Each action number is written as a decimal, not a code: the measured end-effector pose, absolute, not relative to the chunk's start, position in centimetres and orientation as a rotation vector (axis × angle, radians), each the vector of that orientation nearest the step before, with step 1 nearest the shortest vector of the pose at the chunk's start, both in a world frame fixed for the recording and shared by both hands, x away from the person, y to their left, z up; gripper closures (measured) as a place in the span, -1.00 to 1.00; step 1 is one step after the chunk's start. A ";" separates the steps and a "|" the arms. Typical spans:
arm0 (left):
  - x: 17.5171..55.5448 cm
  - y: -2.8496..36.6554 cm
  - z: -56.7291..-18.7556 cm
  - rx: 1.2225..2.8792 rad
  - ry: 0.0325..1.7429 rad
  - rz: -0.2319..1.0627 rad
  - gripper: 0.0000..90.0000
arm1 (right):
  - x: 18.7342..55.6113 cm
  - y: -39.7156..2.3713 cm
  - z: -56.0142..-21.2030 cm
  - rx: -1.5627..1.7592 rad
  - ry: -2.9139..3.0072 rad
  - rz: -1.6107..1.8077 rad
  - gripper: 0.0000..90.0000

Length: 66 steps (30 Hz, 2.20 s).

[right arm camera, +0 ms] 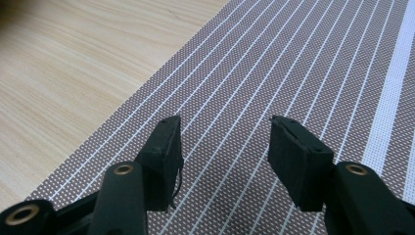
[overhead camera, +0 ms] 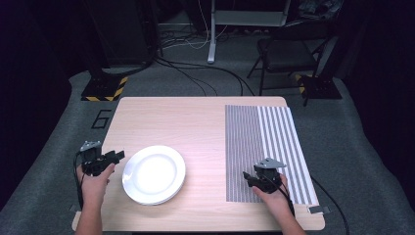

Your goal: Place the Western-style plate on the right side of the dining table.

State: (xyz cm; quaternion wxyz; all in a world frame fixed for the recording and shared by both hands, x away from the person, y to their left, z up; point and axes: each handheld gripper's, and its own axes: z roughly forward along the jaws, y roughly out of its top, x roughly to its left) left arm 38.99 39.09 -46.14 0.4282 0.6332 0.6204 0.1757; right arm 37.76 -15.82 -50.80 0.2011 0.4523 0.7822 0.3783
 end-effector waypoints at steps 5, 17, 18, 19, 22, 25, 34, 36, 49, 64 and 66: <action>38.5 39.8 -46.3 1.553 1.526 0.377 0.43 | 37.9 -15.7 -50.8 1.274 2.165 1.081 0.02; 37.6 40.5 -47.2 1.539 1.537 0.239 0.66 | 38.0 -14.4 -49.0 1.213 2.199 1.107 0.13; 37.5 40.7 -47.3 1.544 1.527 0.215 0.67 | 37.9 -14.2 -48.6 1.198 2.199 1.113 0.15; 37.5 40.8 -47.4 1.519 1.520 0.189 0.68 | 37.9 -14.0 -48.3 1.194 2.205 1.122 0.17; 37.4 40.7 -47.6 1.517 1.529 0.173 0.69 | 37.9 -13.2 -47.4 1.173 2.220 1.138 0.18; 37.4 40.5 -47.8 1.533 1.525 0.162 0.73 | 38.1 -12.4 -46.7 1.173 2.238 1.167 0.17; 37.4 40.5 -48.3 1.530 1.545 0.139 0.75 | 39.3 -10.7 -46.4 1.202 2.254 1.234 0.17; 37.4 40.4 -48.4 1.525 1.543 0.133 0.76 | 39.5 -10.3 -46.6 1.210 2.258 1.250 0.16; 37.4 40.3 -48.8 1.516 1.555 0.110 0.80 | 39.8 -7.8 -47.2 1.200 2.291 1.288 0.13; 37.3 40.7 -49.5 1.474 1.542 0.066 0.81 | 39.7 -4.0 -47.8 1.203 2.350 1.361 0.14; 37.3 40.7 -49.5 1.473 1.545 0.067 0.81 | 39.7 -3.5 -48.0 1.211 2.361 1.380 0.14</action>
